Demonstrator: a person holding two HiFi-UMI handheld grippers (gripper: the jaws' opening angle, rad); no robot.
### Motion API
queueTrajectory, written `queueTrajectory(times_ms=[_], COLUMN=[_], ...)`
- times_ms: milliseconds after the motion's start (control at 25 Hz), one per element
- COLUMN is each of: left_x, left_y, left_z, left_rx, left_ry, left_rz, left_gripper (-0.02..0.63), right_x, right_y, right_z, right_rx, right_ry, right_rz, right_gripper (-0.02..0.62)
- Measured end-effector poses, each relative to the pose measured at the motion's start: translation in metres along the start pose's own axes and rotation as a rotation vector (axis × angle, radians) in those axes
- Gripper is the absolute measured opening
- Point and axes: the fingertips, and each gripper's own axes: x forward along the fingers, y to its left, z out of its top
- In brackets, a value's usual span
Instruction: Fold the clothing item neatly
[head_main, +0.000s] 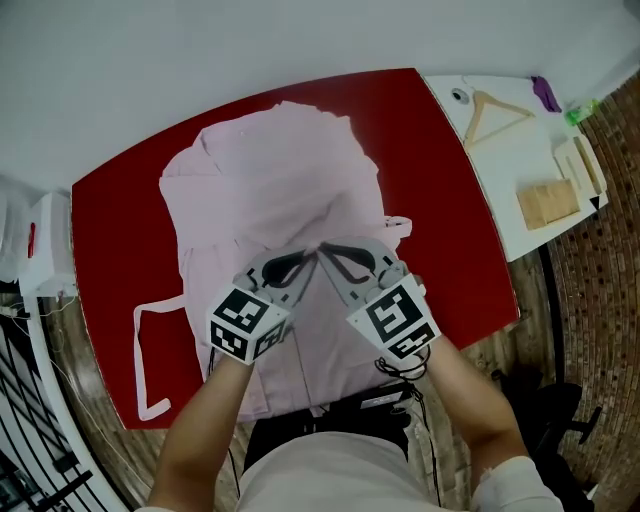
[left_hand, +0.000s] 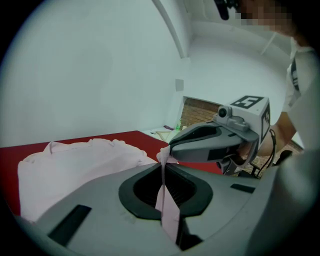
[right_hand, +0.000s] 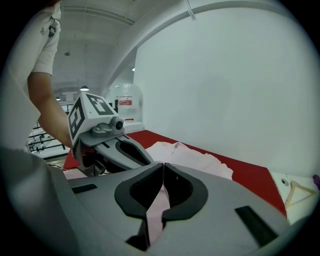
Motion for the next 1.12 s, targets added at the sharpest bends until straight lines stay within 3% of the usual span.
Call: queueTrajectory(times_ms=[400, 480, 520, 600, 840, 1000, 1040, 1120], left_x=[-0.048, -0.054, -0.057, -0.066, -0.094, -0.11, -0.113, -0.119], left_y=[0.052, 0.06, 0.062, 0.067, 0.081, 0.081, 0.079, 0.076], left_z=[-0.038, -0.048, -0.052, -0.062, -0.078, -0.08, -0.081, -0.081], left_rx=[-0.131, -0.173, -0.19, -0.216, -0.295, -0.332, -0.335, -0.337], left_ry=[0.004, 0.0, 0.001, 0.002, -0.041, -0.08, -0.087, -0.1], left_rz=[0.128, 0.13, 0.127, 0.128, 0.171, 0.178, 0.177, 0.171], left_gripper=[0.021, 0.062, 0.109, 0.127, 0.132, 0.132, 0.132, 0.132], right_x=[0.06, 0.068, 0.072, 0.081, 0.111, 0.133, 0.136, 0.138], right_y=[0.044, 0.044, 0.043, 0.042, 0.042, 0.039, 0.039, 0.038], right_z=[0.0, -0.007, -0.011, -0.021, -0.057, -0.1, -0.109, -0.117], right_rx=[0.013, 0.038, 0.052, 0.074, 0.084, 0.101, 0.103, 0.102], right_ry=[0.042, 0.057, 0.067, 0.091, 0.188, 0.318, 0.34, 0.356], right_rz=[0.07, 0.067, 0.064, 0.06, 0.052, 0.034, 0.035, 0.025], right_gripper=[0.021, 0.021, 0.021, 0.021, 0.023, 0.025, 0.032, 0.14])
